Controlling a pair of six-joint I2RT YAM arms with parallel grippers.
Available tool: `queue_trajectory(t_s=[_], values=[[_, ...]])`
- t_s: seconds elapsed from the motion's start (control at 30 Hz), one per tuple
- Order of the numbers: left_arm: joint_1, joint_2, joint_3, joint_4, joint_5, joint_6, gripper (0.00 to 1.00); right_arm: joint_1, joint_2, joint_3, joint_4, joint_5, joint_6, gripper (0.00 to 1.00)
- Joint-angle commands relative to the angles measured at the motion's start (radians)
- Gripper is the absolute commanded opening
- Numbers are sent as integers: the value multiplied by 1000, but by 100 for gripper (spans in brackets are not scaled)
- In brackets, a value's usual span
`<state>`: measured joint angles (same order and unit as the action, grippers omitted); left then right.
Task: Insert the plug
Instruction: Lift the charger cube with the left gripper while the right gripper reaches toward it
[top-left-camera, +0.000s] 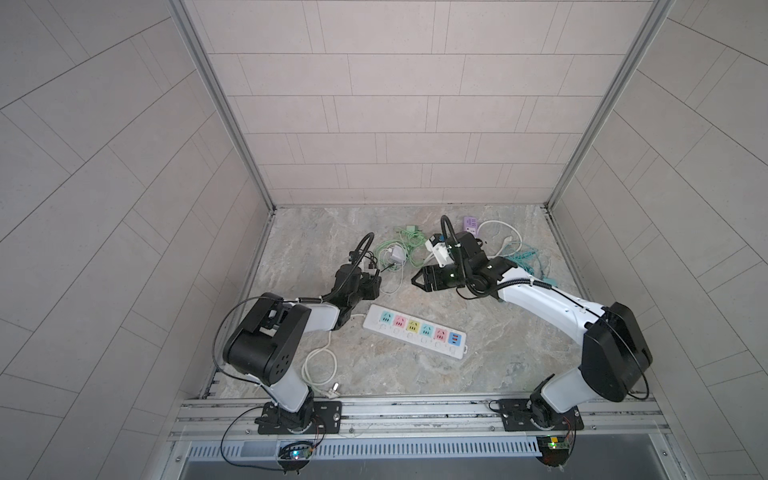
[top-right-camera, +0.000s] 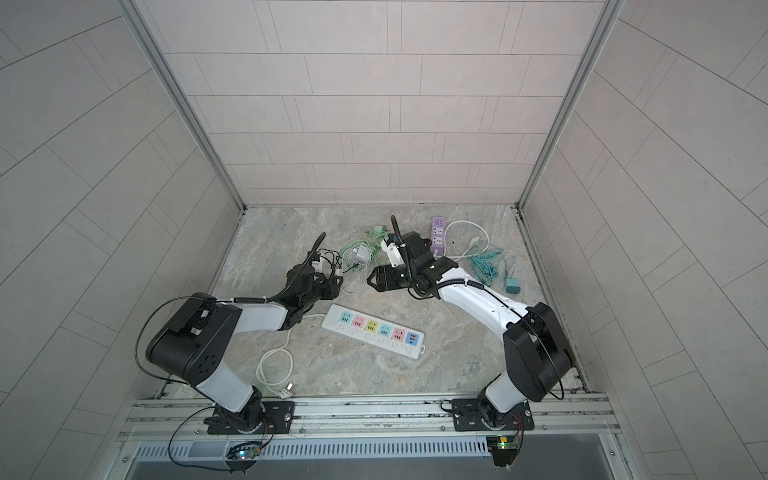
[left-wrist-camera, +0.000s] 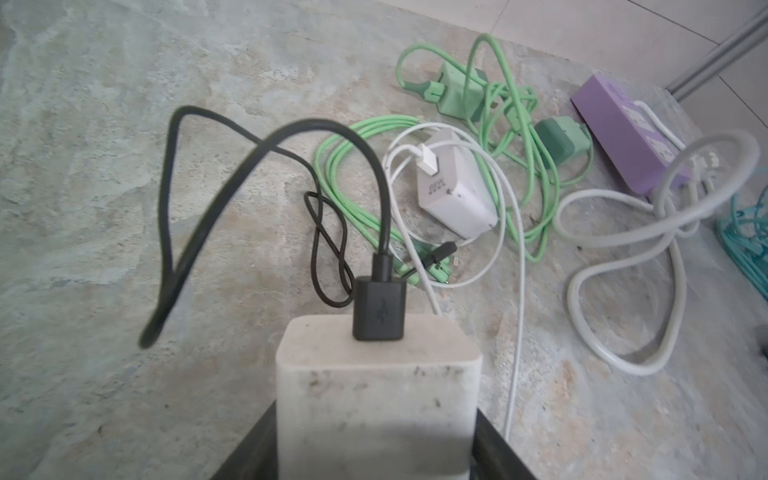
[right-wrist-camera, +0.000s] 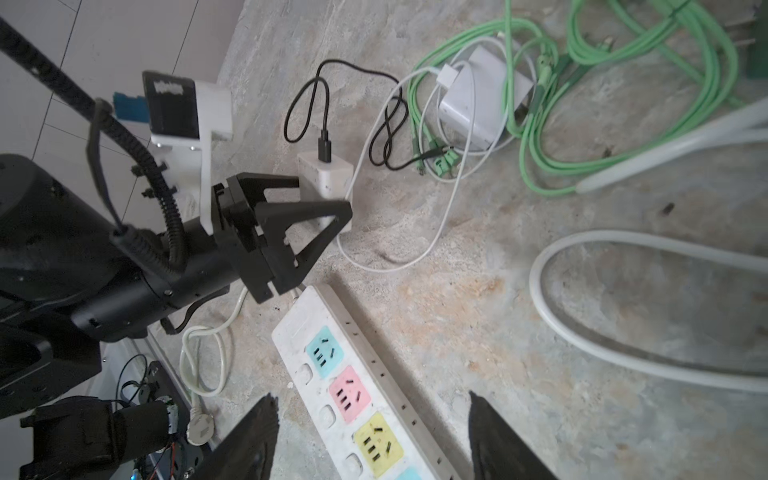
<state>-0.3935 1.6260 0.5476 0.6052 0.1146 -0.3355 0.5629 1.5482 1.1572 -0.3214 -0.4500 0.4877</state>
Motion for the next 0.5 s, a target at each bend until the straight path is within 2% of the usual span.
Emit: queue_trajectory(t_s=[0.0, 0.13, 0.47], values=[[-17, -30, -46, 184, 16, 86, 54, 0, 55, 71, -36, 12, -17, 64], [-28, 3, -129, 404, 13, 100, 54, -1, 146, 161, -54, -14, -21, 57], [-61, 39, -147, 482, 33, 173, 53, 27, 303, 346, -140, -73, -88, 53]])
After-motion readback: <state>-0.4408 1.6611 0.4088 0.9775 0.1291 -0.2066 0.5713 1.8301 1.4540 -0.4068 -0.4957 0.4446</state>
